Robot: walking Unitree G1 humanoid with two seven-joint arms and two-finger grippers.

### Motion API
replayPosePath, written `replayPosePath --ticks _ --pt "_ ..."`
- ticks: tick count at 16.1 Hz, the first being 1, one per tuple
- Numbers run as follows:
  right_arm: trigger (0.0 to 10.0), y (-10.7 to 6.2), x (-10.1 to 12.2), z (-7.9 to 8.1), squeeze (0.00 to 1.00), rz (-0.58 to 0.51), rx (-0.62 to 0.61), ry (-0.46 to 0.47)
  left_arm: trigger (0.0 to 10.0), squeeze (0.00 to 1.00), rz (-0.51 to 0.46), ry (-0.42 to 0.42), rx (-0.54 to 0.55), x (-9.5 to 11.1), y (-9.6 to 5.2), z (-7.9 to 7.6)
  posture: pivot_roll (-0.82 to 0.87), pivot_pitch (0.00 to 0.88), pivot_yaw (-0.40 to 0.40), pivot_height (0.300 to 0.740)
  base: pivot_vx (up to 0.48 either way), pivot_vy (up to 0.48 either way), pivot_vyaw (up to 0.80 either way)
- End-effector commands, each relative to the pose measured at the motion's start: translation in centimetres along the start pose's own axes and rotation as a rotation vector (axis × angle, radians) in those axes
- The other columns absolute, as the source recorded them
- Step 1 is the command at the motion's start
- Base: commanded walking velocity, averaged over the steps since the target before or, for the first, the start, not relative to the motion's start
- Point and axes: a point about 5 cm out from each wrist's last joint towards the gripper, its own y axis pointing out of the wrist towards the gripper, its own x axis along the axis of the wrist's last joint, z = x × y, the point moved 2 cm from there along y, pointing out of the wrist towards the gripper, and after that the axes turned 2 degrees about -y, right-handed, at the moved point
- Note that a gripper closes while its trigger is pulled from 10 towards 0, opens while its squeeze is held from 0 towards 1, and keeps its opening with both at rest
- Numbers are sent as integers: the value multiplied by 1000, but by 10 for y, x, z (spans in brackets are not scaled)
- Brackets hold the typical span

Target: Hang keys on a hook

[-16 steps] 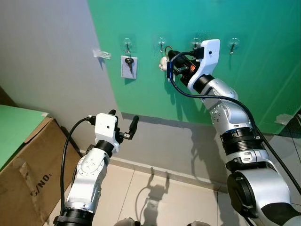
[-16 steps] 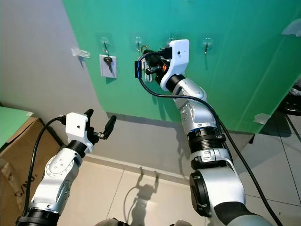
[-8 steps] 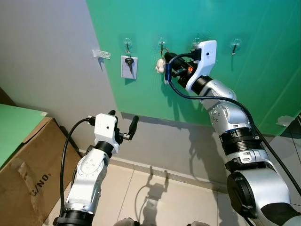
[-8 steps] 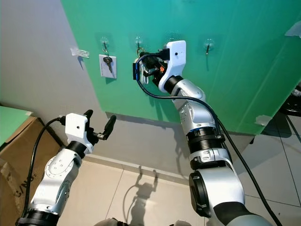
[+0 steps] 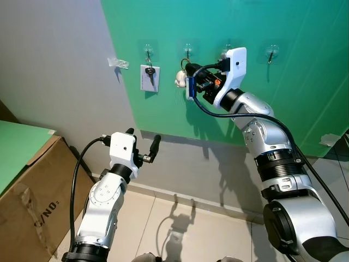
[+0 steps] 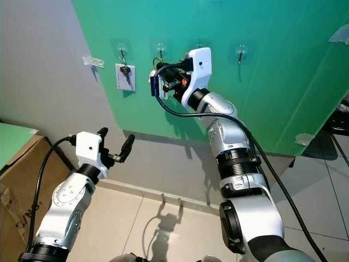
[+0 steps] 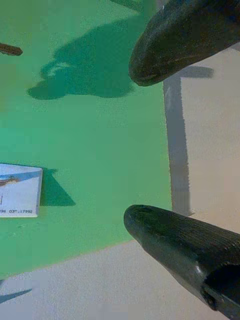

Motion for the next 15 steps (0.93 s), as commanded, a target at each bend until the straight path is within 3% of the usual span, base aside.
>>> replayPosePath --ticks 1,10,15 --pt "0 5 11 7 0 -32 35 -18 10000 0 -7 9 0 4 3 1 -108 0 72 740 0 0 0" --pt "0 15 18 8 0 -49 38 -11 10000 0 6 84 -107 -9 -5 -20 -99 0 65 740 0 0 0" --pt "0 17 14 -1 0 -36 -5 23 10000 0 -24 115 -171 -4 -6 -30 -93 0 63 740 0 0 0"
